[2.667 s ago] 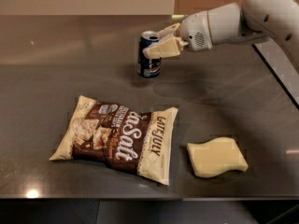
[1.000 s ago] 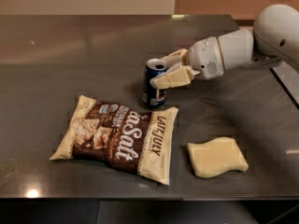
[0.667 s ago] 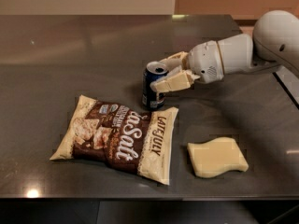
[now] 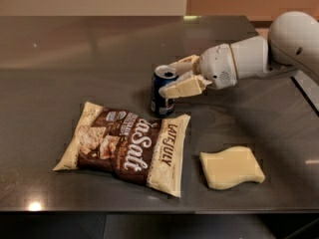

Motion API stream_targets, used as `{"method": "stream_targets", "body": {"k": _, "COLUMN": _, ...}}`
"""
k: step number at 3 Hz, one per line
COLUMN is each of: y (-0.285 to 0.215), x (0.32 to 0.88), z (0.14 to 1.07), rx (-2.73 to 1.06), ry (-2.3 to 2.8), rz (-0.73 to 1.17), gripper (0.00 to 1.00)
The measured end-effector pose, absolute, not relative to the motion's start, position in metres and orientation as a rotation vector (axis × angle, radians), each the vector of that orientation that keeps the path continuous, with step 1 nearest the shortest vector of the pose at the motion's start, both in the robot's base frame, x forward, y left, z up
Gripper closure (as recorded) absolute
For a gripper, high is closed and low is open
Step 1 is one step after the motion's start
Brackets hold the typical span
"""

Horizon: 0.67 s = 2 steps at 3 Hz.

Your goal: Move pepsi can near brown chip bag

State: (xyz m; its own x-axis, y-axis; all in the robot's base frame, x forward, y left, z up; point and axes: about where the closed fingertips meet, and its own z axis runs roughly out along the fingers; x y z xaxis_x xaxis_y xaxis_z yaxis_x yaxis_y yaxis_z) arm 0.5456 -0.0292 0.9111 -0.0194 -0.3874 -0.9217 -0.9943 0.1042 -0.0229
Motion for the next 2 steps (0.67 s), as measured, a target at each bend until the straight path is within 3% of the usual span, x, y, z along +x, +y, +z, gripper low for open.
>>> {"method": "stream_targets", "body": {"k": 1, "y": -0.0266, "x": 0.5451, "z": 0.911, "rx": -1.415, "ry": 1.54, "rz": 0.915, "gripper": 0.0}}
{"method": "stream_targets", "body": {"k": 2, "y": -0.0265, "x": 0.5451, "z": 0.9109, "rx": -1.415, "ry": 1.54, "rz": 0.915, "gripper": 0.0}}
